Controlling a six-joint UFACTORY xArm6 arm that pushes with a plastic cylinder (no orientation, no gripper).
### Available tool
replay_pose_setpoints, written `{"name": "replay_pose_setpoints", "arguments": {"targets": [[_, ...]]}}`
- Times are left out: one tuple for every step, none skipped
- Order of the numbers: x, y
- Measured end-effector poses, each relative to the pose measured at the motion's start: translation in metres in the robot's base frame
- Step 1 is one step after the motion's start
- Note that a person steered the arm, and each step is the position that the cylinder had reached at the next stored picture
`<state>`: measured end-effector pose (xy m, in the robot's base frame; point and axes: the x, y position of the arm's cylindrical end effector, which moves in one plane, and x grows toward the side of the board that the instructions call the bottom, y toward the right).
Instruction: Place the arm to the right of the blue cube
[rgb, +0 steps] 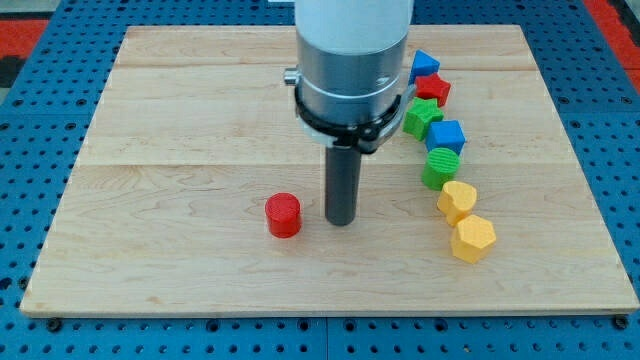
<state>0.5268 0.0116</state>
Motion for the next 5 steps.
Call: {"name": "replay_pose_setpoints", "arguments": {"targets": [[-0.018, -0.002], [-0.088, -0.047], [-0.188, -0.058], [-0.275, -0.036], [-0.277, 0.011]]}}
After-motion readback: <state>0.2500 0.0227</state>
